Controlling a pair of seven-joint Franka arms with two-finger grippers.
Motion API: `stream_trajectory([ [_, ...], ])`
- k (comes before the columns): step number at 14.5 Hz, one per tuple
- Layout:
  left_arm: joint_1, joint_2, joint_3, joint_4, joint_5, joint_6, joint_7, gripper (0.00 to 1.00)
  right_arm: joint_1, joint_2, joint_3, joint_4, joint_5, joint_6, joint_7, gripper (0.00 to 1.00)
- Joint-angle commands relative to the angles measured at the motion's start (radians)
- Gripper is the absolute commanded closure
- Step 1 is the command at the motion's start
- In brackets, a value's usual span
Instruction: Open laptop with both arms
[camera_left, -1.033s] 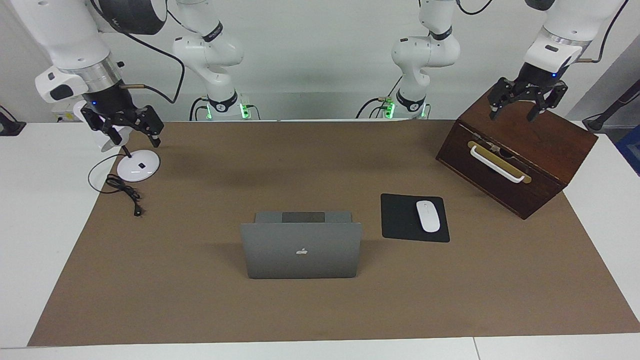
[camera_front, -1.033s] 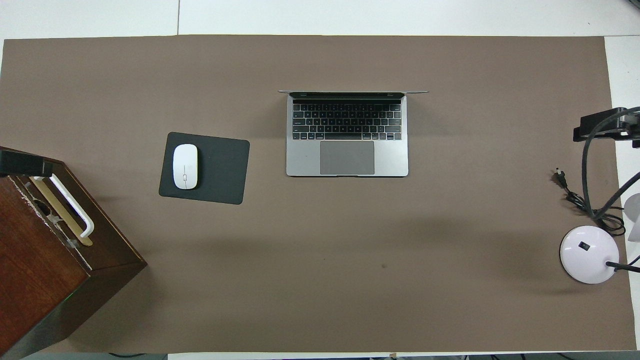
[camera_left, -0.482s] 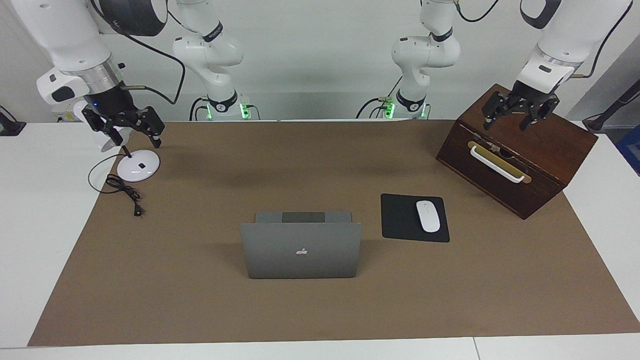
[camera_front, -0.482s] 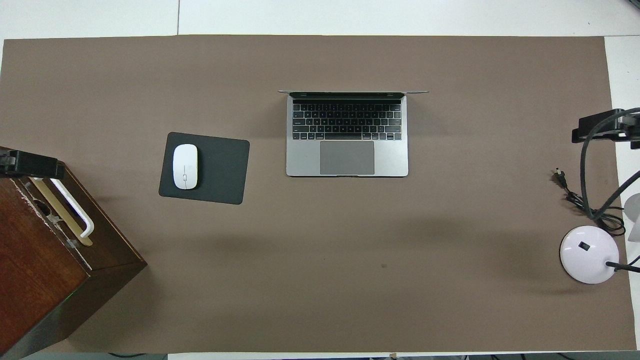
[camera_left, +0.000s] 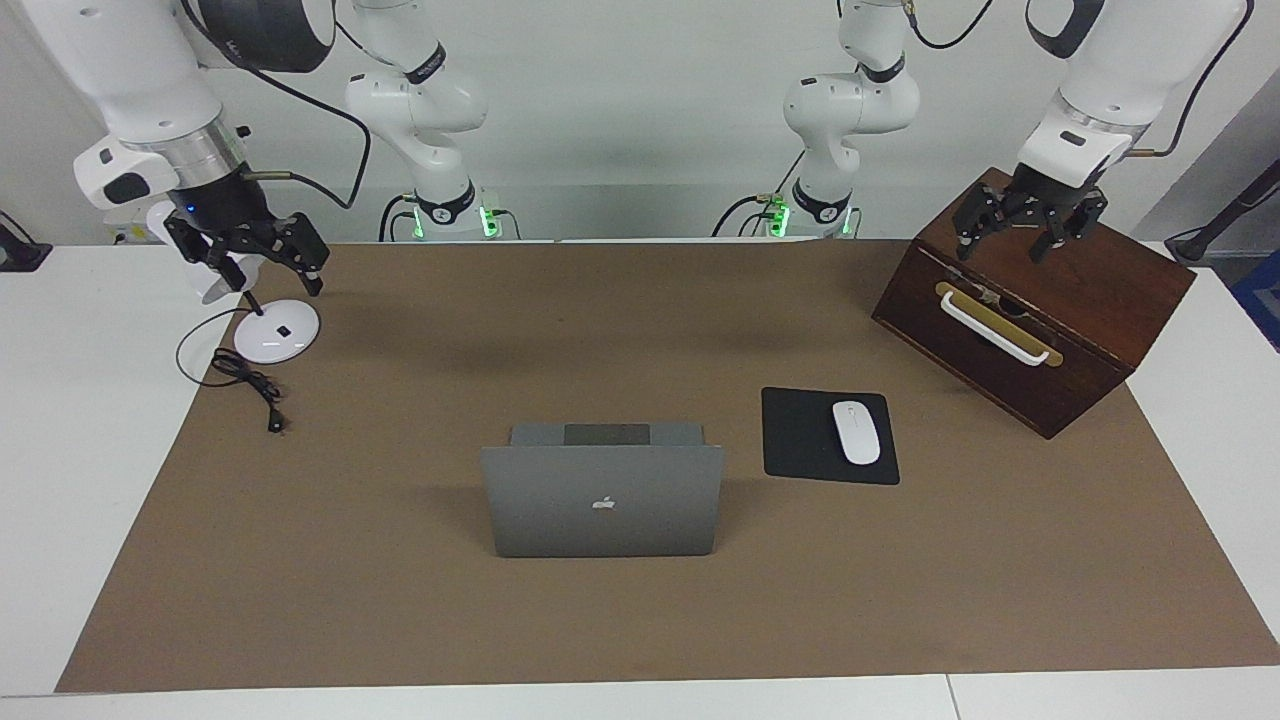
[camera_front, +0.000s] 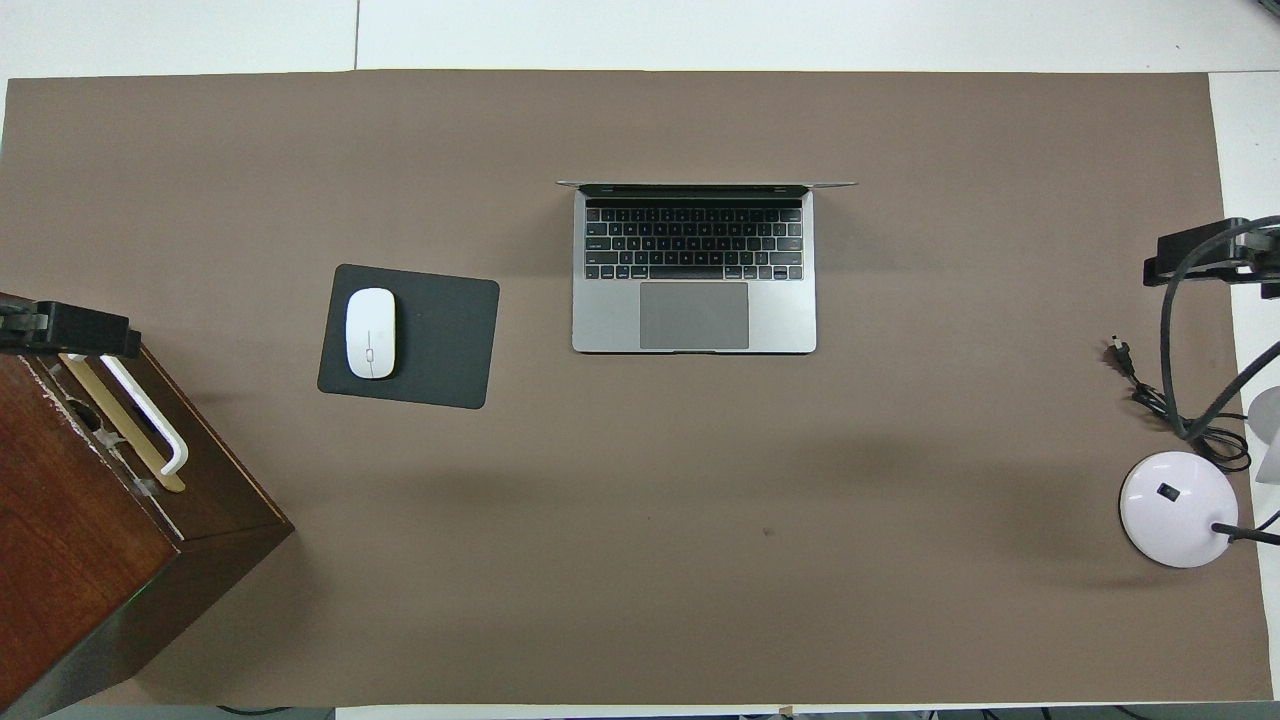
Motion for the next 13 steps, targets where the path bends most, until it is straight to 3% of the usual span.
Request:
stream_trajectory([
  [1,0.008,-0.015,-0.015,-0.028,0.022,-0.004,-0.014,0.00,-0.015,-0.027,0.009,-0.034,0.016,0.016,-0.024,0.00],
  [13,0.003,-0.024,-0.013,-0.037,0.022,-0.011,-0.057,0.00,-0.015,-0.027,0.009,-0.034,0.016,0.018,-0.018,0.00],
])
